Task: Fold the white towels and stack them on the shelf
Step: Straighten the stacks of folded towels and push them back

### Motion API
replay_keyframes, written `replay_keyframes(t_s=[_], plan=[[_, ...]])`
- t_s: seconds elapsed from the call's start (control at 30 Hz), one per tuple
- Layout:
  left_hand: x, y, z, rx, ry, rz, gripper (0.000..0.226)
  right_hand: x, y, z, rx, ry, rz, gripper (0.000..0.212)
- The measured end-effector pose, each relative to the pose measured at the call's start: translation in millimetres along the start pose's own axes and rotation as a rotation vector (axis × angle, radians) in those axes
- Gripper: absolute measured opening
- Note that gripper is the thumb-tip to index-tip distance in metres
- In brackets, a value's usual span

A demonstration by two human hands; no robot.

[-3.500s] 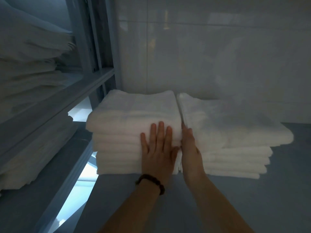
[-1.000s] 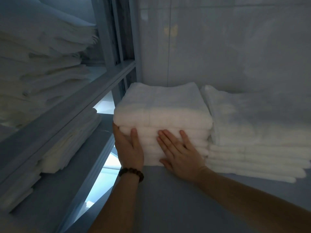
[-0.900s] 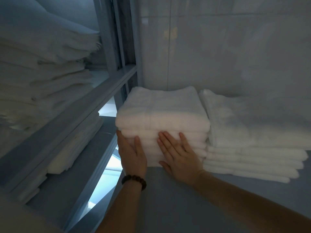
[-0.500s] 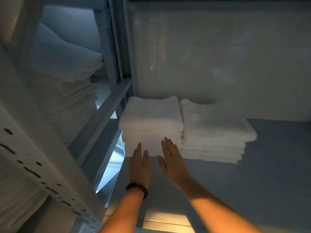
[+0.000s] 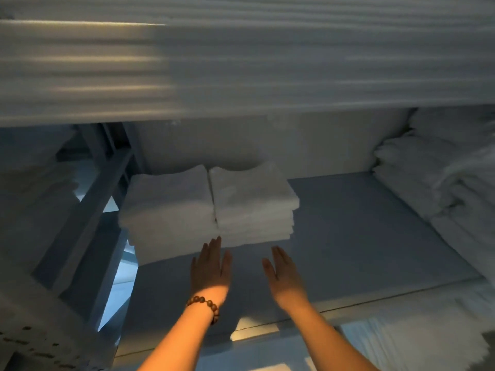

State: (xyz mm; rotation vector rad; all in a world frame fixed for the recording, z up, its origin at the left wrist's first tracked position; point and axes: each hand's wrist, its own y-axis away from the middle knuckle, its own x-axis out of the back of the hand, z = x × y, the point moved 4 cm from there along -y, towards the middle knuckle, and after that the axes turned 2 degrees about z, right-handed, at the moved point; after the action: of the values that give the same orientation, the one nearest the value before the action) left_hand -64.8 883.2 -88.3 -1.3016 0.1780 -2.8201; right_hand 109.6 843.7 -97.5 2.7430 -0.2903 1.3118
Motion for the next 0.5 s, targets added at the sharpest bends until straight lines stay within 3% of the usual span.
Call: replay_keyframes(t_s=[0.27,0.5], plan=[[-61,-8,62,0.0,0.088,0.038,0.052,27,-31,65,0.069,0.086,-0.091,0.059],[-109,-14,99,0.078,0.11,0.152,0.053,61,-75,105,0.269,0.109,-0.102,0.06]])
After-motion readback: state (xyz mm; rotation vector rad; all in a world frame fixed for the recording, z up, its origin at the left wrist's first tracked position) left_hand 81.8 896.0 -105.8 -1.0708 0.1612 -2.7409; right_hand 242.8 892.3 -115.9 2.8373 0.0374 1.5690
